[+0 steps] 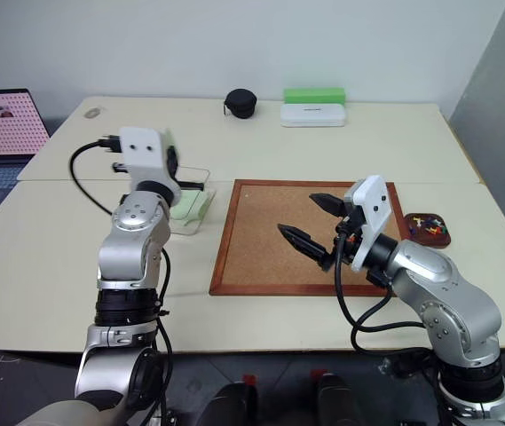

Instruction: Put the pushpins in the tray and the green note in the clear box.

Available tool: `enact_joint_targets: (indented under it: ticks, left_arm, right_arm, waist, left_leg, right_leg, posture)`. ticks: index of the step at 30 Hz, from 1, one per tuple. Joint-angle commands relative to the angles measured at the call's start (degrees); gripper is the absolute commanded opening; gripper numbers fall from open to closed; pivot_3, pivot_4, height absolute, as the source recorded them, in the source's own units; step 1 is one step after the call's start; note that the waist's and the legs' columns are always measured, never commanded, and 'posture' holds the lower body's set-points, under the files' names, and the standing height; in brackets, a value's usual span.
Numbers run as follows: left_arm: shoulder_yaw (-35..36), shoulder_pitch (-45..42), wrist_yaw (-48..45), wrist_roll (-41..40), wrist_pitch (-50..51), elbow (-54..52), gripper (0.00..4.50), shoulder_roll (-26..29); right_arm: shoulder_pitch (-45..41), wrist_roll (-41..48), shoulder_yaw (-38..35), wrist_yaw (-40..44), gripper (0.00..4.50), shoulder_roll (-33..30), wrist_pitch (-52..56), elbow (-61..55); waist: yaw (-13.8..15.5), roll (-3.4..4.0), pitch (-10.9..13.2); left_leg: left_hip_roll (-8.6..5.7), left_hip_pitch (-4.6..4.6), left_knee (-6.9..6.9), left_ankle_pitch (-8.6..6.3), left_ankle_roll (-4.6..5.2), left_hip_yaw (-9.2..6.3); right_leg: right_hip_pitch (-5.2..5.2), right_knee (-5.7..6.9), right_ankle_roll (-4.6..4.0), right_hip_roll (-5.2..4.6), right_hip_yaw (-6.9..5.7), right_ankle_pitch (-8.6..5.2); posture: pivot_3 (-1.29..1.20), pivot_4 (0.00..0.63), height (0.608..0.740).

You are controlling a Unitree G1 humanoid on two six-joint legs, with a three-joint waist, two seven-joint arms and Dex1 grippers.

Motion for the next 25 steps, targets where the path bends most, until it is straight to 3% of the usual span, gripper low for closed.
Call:
enact_joint_targets:
  ticks: [1, 14, 18, 25]
  left_arm:
    - [1.31, -0.93, 1.28, -1.25, 0.69, -0.44, 0.46, -0.79]
    - [-0.41, -1.25, -1.52, -2.55, -0.12, 1.33, 3.21, -0.61]
    - [-5.26, 2.36, -11.90, -7.70, 1.37, -2.54, 3.98, -2.48]
    - [-12.28, 14.65, -16.26, -8.45, -1.51, -15.06, 4.08, -4.75]
  right_arm:
    - [-1.13, 0.86, -0.12, -0.07, 4.47, 0.23, -0.64, -0.99]
    - [-1.01, -0.72, -0.65, -1.06, 4.47, -0.45, -1.31, -0.23]
    - [0.09, -14.51, 2.63, -9.10, 4.47, -2.30, -4.52, 4.65]
    - [5.00, -28.27, 3.74, -21.37, 4.47, 2.89, -10.35, 10.98]
  waist:
    - [0.22, -0.06, 0.03]
    - [-0.12, -0.07, 0.04]
    - [-0.28, -0.08, 0.02]
    - [-0.58, -0.09, 0.02]
  left_leg:
    - [0.00, -0.02, 0.00, 0.00, 0.00, -0.01]
    - [0.03, -0.02, 0.00, 0.00, -0.01, -0.01]
    - [0.01, -0.02, 0.01, 0.00, -0.01, 0.01]
    - [0.07, -0.06, -0.05, 0.03, -0.09, 0.06]
  right_leg:
    - [-0.01, 0.00, 0.00, 0.00, -0.01, 0.00]
    - [-0.03, 0.02, -0.04, 0.02, -0.03, 0.02]
    - [-0.02, 0.02, -0.04, 0.01, -0.02, 0.02]
    - [-0.14, 0.05, -0.08, 0.00, 0.06, 0.03]
  posture:
    - [0.00, 0.150, 0.740]
    - [0.00, 0.150, 0.740]
    - [0.00, 0.150, 0.740]
    - [0.00, 0.150, 0.740]
